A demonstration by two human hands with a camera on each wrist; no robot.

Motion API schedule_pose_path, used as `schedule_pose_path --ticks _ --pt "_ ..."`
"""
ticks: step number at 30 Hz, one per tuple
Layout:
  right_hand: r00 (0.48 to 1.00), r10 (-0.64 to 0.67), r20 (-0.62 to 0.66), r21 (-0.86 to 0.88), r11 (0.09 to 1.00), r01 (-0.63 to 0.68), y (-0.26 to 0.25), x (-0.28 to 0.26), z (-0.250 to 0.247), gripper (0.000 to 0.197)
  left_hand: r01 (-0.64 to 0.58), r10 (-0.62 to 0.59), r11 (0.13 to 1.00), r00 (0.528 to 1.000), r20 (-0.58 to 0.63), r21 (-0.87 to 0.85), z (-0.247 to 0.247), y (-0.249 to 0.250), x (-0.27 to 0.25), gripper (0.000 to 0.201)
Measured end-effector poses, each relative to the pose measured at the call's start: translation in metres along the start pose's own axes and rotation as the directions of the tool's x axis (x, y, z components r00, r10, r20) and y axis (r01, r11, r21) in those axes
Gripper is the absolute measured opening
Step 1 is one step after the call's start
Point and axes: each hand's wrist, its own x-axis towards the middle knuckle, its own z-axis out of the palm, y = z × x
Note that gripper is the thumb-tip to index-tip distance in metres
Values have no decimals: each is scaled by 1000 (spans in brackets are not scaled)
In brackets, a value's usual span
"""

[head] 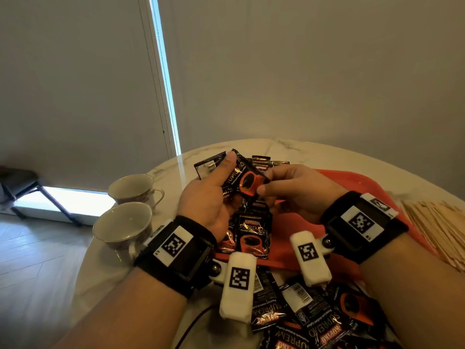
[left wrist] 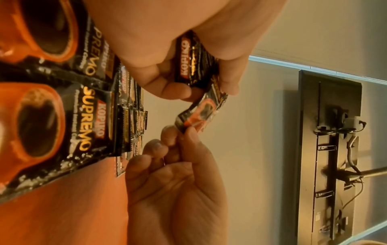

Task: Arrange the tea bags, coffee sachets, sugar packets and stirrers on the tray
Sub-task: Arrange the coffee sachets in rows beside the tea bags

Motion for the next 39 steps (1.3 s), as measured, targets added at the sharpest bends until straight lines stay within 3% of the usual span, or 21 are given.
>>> schedule_pose_path --ticks 4,8,11,15,17,20,24,27,30,34,39 --pt "999 -42 -22 -34 999 41 -3 0 11 19 -11 11 1000 1000 21 -5 -1 3 -1 42" --pt "993 0 -118 50 999 6 -4 0 13 18 -24 23 1000 998 56 18 -1 1 -3 23" --pt "997 59 -53 56 997 -56 -6 -3 11 19 -34 34 999 999 13 -32 0 -1 -2 17" --pt "994 95 52 -98 991 -90 -11 -7 5 19 -13 12 1000 1000 10 8 0 -2 -3 24" --pt "997 67 37 -148 987 -61 -14 -7 4 16 7 -7 999 1000 14 31 0 -2 -3 29" --pt "1000 18 -13 -70 997 -19 -16 -7 8 13 11 -13 998 999 30 63 0 -2 -4 34" --pt "991 3 -131 -60 998 -11 -15 -4 3 11 -7 6 996 1000 10 85 3 -3 -6 19" --pt "936 52 -349 134 991 -5 -2 4 -18 18 7 -6 1000 997 -75 12 1 -3 0 6" --pt "833 213 -511 219 969 -113 19 10 -44 12 -12 8 999 996 -94 -47 0 -2 3 15" --pt "752 338 -566 175 941 -290 38 14 -63 4 -34 30 998 998 -60 -61 1 -2 2 22" --pt "750 356 -558 119 928 -352 36 12 -61 7 -35 31 998 997 -64 -50 1 -4 1 26"
